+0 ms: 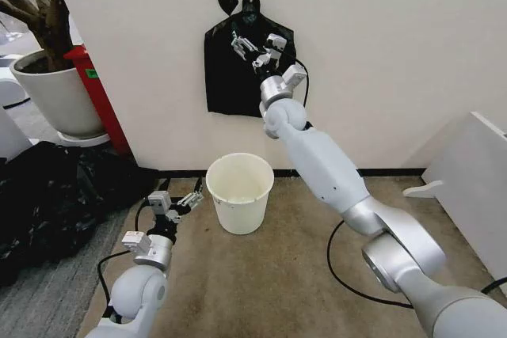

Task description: Place the garbage bag over the trash bin.

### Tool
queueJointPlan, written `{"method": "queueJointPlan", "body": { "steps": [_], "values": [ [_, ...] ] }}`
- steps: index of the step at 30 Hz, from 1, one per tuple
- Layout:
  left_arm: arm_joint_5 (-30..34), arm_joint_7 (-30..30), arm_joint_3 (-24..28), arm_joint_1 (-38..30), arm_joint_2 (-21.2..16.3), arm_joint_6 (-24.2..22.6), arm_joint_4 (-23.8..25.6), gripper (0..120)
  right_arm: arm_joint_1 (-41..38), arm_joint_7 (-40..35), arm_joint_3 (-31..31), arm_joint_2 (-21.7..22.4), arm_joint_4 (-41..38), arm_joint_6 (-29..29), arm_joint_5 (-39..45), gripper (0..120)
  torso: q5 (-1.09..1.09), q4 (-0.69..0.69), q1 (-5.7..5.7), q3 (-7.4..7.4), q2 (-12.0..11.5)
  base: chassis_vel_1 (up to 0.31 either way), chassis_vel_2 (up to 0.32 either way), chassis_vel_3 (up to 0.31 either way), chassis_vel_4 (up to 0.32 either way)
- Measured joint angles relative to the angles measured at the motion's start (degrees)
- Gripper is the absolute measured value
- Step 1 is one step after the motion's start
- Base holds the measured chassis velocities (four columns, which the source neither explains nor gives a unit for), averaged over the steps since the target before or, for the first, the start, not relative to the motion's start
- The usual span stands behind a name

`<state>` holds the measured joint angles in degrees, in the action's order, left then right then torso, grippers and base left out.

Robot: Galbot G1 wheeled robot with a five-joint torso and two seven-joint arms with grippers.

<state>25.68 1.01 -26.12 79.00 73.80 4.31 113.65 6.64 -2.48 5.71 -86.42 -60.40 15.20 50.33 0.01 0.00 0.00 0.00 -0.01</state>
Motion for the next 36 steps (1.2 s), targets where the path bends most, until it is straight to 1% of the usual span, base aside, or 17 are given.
{"method": "queueJointPlan", "body": {
  "steps": [2, 4, 8, 13, 15, 16, 18, 19, 20, 22, 23, 36],
  "values": [
    [-0.6, 0.3, 0.3, 0.6, 0.5, 0.1, 0.8, 100, -1.1, 1.1, -0.5, -0.6, 3.2, 0.5, -0.4, 100, -0.01, 0.00, 0.00, 0.00, 0.0, 0.000, 0.000, 0.000, 0.000],
    [-0.8, 0.4, 0.5, 0.9, 0.7, 0.1, 1.2, 100, -1.6, 1.5, -0.8, -0.8, 4.4, 0.8, -0.6, 100, -0.01, 0.00, 0.00, 0.00, 0.0, 0.000, 0.000, 0.000, 0.000],
    [-1.8, 1.0, 0.6, 1.6, 1.3, 0.3, 1.8, 100, -3.8, 4.1, -2.4, -2.2, 9.5, 2.0, -1.4, 100, -0.01, 0.00, 0.00, 0.00, 0.0, 0.000, 0.000, 0.000, 0.000],
    [-2.3, 1.3, 0.6, 1.9, 1.5, 0.3, 1.8, 100, -4.9, 5.2, -3.5, -3.2, 11.2, 2.2, -1.8, 96, -0.01, 0.01, 0.00, 0.00, 0.0, 0.000, 0.000, 0.000, 0.000],
    [-2.7, 1.5, 0.6, 2.1, 1.7, 0.4, 1.7, 100, -5.8, 5.9, -4.3, -4.1, 12.4, 2.2, -2.3, 88, -0.01, 0.00, 0.01, 0.00, 0.0, 0.000, 0.000, 0.000, 0.000],
    [-2.8, 1.6, 0.5, 2.3, 1.9, 0.4, 1.7, 100, -6.6, 6.3, -4.8, -4.8, 13.5, 2.2, -2.8, 81, 0.00, -0.01, 0.01, -0.01, 0.0, 0.000, 0.000, 0.000, 0.000],
    [-3.0, 1.8, 0.4, 2.4, 2.0, 0.4, 1.7, 100, -7.3, 7.0, -5.3, -5.3, 14.7, 2.2, -3.5, 74, -0.01, -0.02, 0.01, 0.00, 0.0, 0.000, 0.000, 0.000, 0.000],
    [-3.0, 1.8, 0.4, 2.4, 2.0, 0.4, 1.7, 100, -7.3, 7.0, -5.3, -5.3, 14.7, 2.2, -3.5, 74, -0.01, -0.02, 0.01, 0.00, 0.0, 0.000, 0.000, 0.000, 0.000],
    [-3.3, 1.9, 0.4, 2.5, 2.3, 0.5, 1.7, 100, -7.9, 7.5, -5.7, -5.7, 15.6, 2.2, -4.0, 68, 0.00, -0.01, 0.01, 0.00, 0.0, 0.000, 0.000, 0.000, 0.000],
    [-3.9, 2.0, 0.3, 2.9, 2.7, 0.6, 1.5, 100, -8.5, 8.0, -6.0, -5.9, 16.6, 2.2, -4.4, 61, -0.01, 0.00, 0.01, -0.01, 0.0, 0.000, 0.000, 0.000, 0.000],
    [-4.0, 2.0, 0.3, 3.0, 2.8, 0.6, 1.5, 100, -8.5, 8.1, -6.0, -5.9, 16.8, 2.2, -4.7, 59, -0.01, 0.00, 0.01, 0.00, 0.0, 0.000, 0.000, 0.000, 0.000],
    [-4.5, 2.4, 0.2, 3.2, 2.8, 0.9, 1.0, 100, -8.2, 8.2, -5.9, -5.8, 17.5, 1.8, -6.7, 56, -0.01, 0.00, 0.01, 0.00, 0.0, 0.000, 0.000, 0.000, 0.000]
  ]
}}
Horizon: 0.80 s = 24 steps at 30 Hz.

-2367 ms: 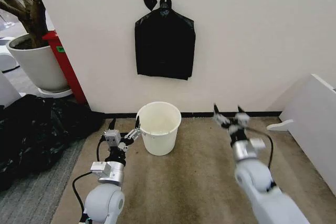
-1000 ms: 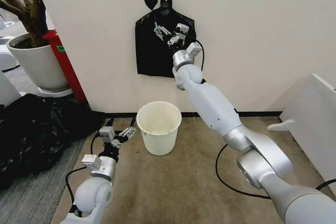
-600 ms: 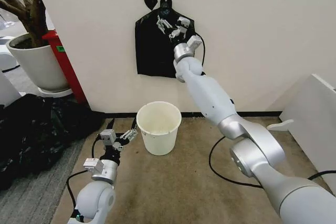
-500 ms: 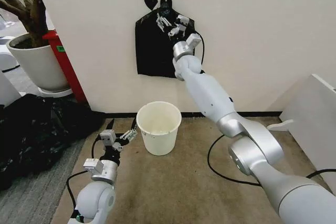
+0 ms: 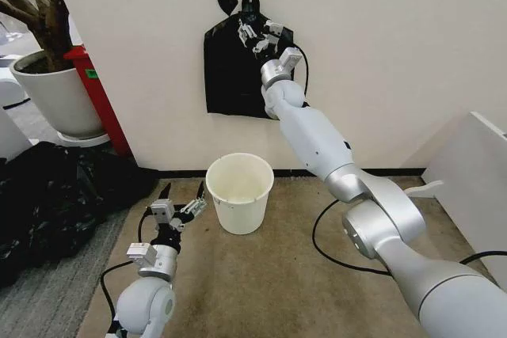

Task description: Place the garbage bag over the trash bin.

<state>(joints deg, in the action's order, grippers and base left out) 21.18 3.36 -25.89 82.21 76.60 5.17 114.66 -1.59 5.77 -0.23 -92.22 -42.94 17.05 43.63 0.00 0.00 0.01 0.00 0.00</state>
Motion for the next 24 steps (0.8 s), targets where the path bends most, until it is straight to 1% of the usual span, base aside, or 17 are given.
{"method": "queueJointPlan", "body": {
  "steps": [1, 2, 3, 5, 6, 9, 12, 13, 14, 24],
  "values": [
    [0.0, 0.0, 0.0, 0.0, 0.0, 0.1, 0.0, 100, 0.0, 0.0, 0.0, 0.0, 0.0, -0.1, -0.2, 53, 0.00, 0.00, 0.00, 0.00, 0.0, 0.000, 0.000, 0.000, 0.000],
    [0.0, 0.2, 0.0, 0.0, -0.1, 0.2, 0.0, 100, 0.1, -0.1, 0.0, 0.0, 0.0, -0.1, -0.3, 40, 0.00, 0.00, 0.00, 0.00, 0.0, 0.000, 0.000, 0.000, 0.000],
    [0.0, 0.3, -0.1, 0.0, -0.1, 0.2, 0.0, 100, 0.1, -0.1, 0.0, 0.0, 0.0, -0.1, -0.3, 34, 0.00, 0.00, 0.00, 0.00, 0.0, 0.000, 0.000, 0.000, 0.000],
    [0.0, 0.4, -0.2, 0.1, -0.2, 0.2, 0.1, 100, 0.1, -0.1, 0.0, 0.0, 0.0, -0.1, -0.3, 28, 0.00, 0.00, 0.00, 0.00, 0.0, 0.000, 0.000, 0.000, 0.000],
    [0.0, 0.4, -0.2, 0.1, -0.2, 0.2, 0.1, 100, 0.1, -0.1, 0.0, 0.0, 0.0, -0.1, -0.3, 28, 0.00, 0.00, 0.00, 0.00, 0.0, 0.000, 0.000, 0.000, 0.000],
    [0.0, 0.5, -0.3, 0.2, -0.2, 0.3, 0.4, 100, 0.1, -0.2, -0.1, 0.1, -0.1, -0.1, -0.4, 13, 0.00, 0.00, 0.00, 0.00, 0.0, 0.000, 0.000, 0.000, 0.000],
    [-0.1, 0.6, -0.3, 0.2, -0.2, 0.3, 0.4, 100, 0.1, -0.3, -0.1, 0.1, -0.1, -0.1, -0.5, 5, 0.00, 0.00, 0.00, 0.00, 0.0, 0.000, 0.000, 0.000, 0.000],
    [-0.1, 0.6, -0.3, 0.2, -0.2, 0.3, 0.4, 100, 0.1, -0.3, -0.1, 0.1, -0.1, -0.1, -0.5, 5, 0.00, 0.00, 0.00, 0.00, 0.0, 0.000, 0.000, 0.000, 0.000],
    [-0.1, 0.6, -0.3, 0.2, -0.2, 0.3, 0.4, 100, 0.1, -0.3, -0.1, 0.1, -0.1, -0.1, -0.6, 0, 0.00, 0.00, 0.00, 0.00, 0.0, 0.000, 0.000, 0.000, 0.000],
    [-0.2, 0.9, -0.3, 0.1, -0.4, 0.6, 0.0, 100, 0.2, -0.4, -0.3, 0.1, -0.1, -0.1, -0.6, 0, 0.00, 0.00, 0.00, 0.00, 0.0, 0.000, 0.000, 0.000, 0.000]
  ]
}}
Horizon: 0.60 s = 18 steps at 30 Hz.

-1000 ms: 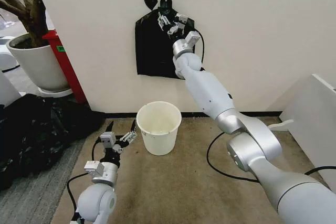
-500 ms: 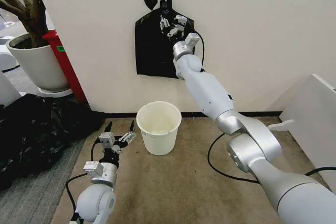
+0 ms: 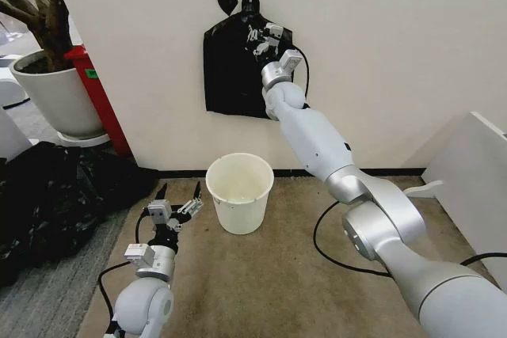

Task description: Place the garbage bag over the trash bin.

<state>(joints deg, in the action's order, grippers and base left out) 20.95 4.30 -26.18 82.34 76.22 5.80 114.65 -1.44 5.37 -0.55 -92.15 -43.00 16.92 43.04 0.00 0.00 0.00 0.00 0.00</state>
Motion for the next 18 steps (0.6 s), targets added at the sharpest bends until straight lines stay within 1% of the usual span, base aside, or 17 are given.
{"method": "queueJointPlan", "body": {
  "steps": [4, 7, 8, 10, 12, 13, 18],
  "values": [
    [0.0, 0.2, 0.0, -0.1, -0.2, 0.0, -0.1, 100, 0.3, 0.1, -0.2, 0.1, -0.4, 0.1, 0.4, 0, 0.00, 0.00, 0.00, 0.00, 0.0, 0.000, 0.000, 0.000, 0.000],
    [0.1, 0.3, 0.0, -0.4, -0.6, 0.0, -0.5, 100, 2.0, 1.6, 0.2, 0.8, -2.5, 0.6, 2.1, 0, 0.00, 0.00, 0.00, 0.00, 0.0, 0.000, 0.000, 0.000, 0.000],
    [0.2, 0.4, 0.0, -0.6, -0.8, 0.0, -0.8, 100, 3.8, 2.3, 1.5, 1.9, -5.4, 0.6, 4.7, 0, 0.00, 0.01, 0.00, 0.00, 0.0, 0.000, 0.000, 0.000, 0.000],
    [0.2, 0.6, 0.1, -0.8, -1.0, 0.1, -1.3, 100, 5.9, 3.5, 3.0, 3.1, -9.3, 0.4, 7.3, 0, 0.00, 0.00, 0.00, 0.00, 0.0, 0.000, 0.000, 0.000, 0.000],
    [0.3, 0.6, 0.2, -0.9, -1.1, 0.1, -1.4, 100, 6.5, 4.3, 3.5, 3.6, -10.3, 0.5, 7.6, 0, 0.00, 0.00, 0.00, -0.01, 0.0, 0.000, 0.000, 0.000, 0.000],
    [0.3, 0.7, 0.2, -1.0, -1.2, 0.1, -1.5, 100, 7.5, 5.3, 4.2, 4.3, -11.7, 0.5, 8.2, 0, 0.00, -0.01, 0.00, 0.00, 0.0, 0.000, 0.000, 0.000, 0.000],
    [0.4, 1.2, 0.2, -1.0, -1.5, 0.0, -1.5, 100, 10.4, 8.1, 7.0, 7.8, -17.0, 0.3, 10.7, 0, 0.00, 0.01, 0.00, 0.00, 0.0, 0.000, 0.000, 0.000, 0.000]
  ]
}}
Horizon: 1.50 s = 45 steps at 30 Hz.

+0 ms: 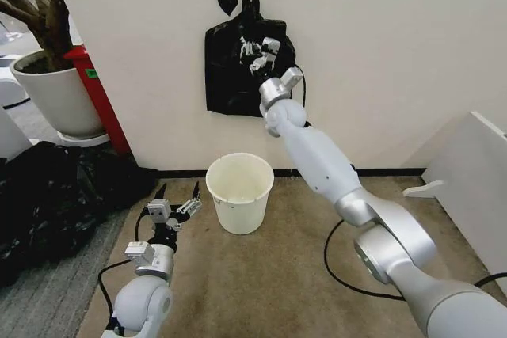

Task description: Place the garbage bag over the trash bin.

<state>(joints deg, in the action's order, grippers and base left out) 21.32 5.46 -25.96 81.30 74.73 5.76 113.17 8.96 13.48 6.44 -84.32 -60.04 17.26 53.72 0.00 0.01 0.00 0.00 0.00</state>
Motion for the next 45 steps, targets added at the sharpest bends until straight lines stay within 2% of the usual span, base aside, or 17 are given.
{"method": "queueJointPlan", "body": {
  "steps": [8, 19, 24, 31, 37, 39, 42, 43, 45],
  "values": [
    [0.3, 0.9, -0.3, -0.2, -0.5, -0.2, -0.1, 100, 4.2, 2.4, 1.5, 3.2, -3.4, 0.1, 0.2, 0, -0.01, -0.01, 0.00, 0.00, 0.0, 0.000, 0.000, 0.000, 0.000],
    [0.3, 1.3, 0.2, -0.8, -0.3, -0.4, -0.7, 100, 11.9, 9.9, 4.0, 8.6, -7.8, 0.5, -1.0, 0, 0.00, 0.00, 0.00, 0.00, 0.0, 0.000, 0.000, 0.000, 0.000],
    [0.3, 1.3, 0.3, -0.9, -0.3, -0.5, -0.8, 100, 13.6, 9.8, 3.6, 8.9, -7.7, 0.9, -2.4, 0, 0.00, -0.01, 0.00, 0.00, 0.0, 0.000, 0.000, 0.000, 0.000],
    [0.1, 1.4, 0.4, -0.9, -0.2, -0.5, -0.8, 100, 13.3, 5.5, 2.8, 8.0, -7.4, 1.5, -3.8, 0, 0.00, -0.01, 0.00, 0.00, 0.0, 0.000, 0.000, 0.000, 0.000],
    [0.1, 1.5, 0.3, -0.8, -0.2, -0.5, -0.8, 100, 11.9, 0.7, 2.1, 6.3, -6.6, 1.5, -2.2, 23, 0.00, -0.02, 0.00, 0.00, 0.0, 0.000, 0.000, 0.000, 0.000],
    [0.1, 1.5, 0.3, -0.8, -0.1, -0.5, -0.8, 100, 11.8, 0.2, 2.0, 6.2, -6.6, 1.4, -1.7, 28, 0.00, -0.01, 0.00, 0.00, 0.0, 0.000, 0.000, 0.000, 0.000],
    [0.1, 1.5, 0.3, -0.7, -0.1, -0.5, -0.7, 100, 11.3, -3.0, 1.4, 5.5, -7.0, 0.5, 2.0, 41, 0.00, -0.01, 0.00, 0.00, 0.0, 0.000, 0.000, 0.000, 0.000],
    [0.1, 1.5, 0.3, -0.7, -0.1, -0.5, -0.7, 100, 11.3, -3.0, 1.4, 5.5, -7.0, 0.5, 2.0, 41, 0.00, -0.01, 0.00, 0.00, 0.0, 0.000, 0.000, 0.000, 0.000],
    [0.1, 1.6, 0.2, -0.7, -0.1, -0.5, -0.6, 100, 11.1, -4.8, 1.0, 5.2, -7.5, -0.1, 4.6, 50, 0.00, -0.01, 0.00, 0.00, 0.0, 0.000, 0.000, 0.000, 0.000]
  ]
}}
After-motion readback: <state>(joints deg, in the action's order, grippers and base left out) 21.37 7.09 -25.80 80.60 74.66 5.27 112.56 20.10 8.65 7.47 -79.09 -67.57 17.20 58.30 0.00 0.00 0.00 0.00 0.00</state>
